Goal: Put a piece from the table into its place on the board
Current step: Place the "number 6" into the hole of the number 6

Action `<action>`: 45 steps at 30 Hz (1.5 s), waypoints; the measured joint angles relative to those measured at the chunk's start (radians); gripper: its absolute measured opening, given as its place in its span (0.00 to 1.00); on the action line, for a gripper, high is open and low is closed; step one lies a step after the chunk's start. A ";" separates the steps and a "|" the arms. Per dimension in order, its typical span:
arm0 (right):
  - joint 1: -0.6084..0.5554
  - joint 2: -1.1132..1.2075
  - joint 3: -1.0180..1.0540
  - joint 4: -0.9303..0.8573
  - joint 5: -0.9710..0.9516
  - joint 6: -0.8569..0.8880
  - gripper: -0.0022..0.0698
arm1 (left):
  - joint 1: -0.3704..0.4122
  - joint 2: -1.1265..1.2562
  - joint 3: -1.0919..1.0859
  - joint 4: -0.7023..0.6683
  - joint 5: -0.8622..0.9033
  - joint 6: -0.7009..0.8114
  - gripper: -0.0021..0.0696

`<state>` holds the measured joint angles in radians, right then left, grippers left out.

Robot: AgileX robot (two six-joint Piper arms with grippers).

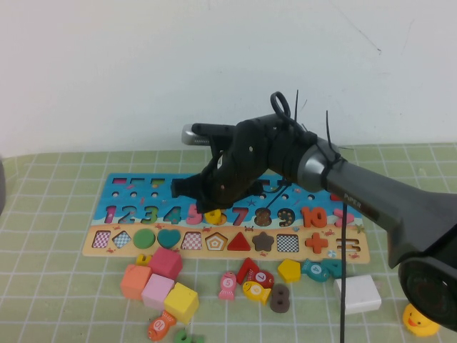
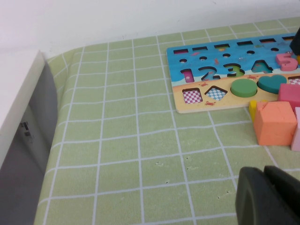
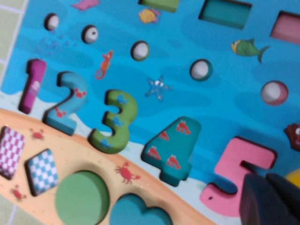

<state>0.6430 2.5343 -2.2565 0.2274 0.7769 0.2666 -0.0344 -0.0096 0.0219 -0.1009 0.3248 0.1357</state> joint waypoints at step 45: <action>0.010 0.000 0.000 -0.069 -0.053 -0.051 0.03 | 0.000 0.000 0.000 0.000 0.000 0.000 0.03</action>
<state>0.6526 2.5342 -2.2565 0.1584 0.7235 0.2153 -0.0344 -0.0096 0.0219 -0.1009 0.3248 0.1357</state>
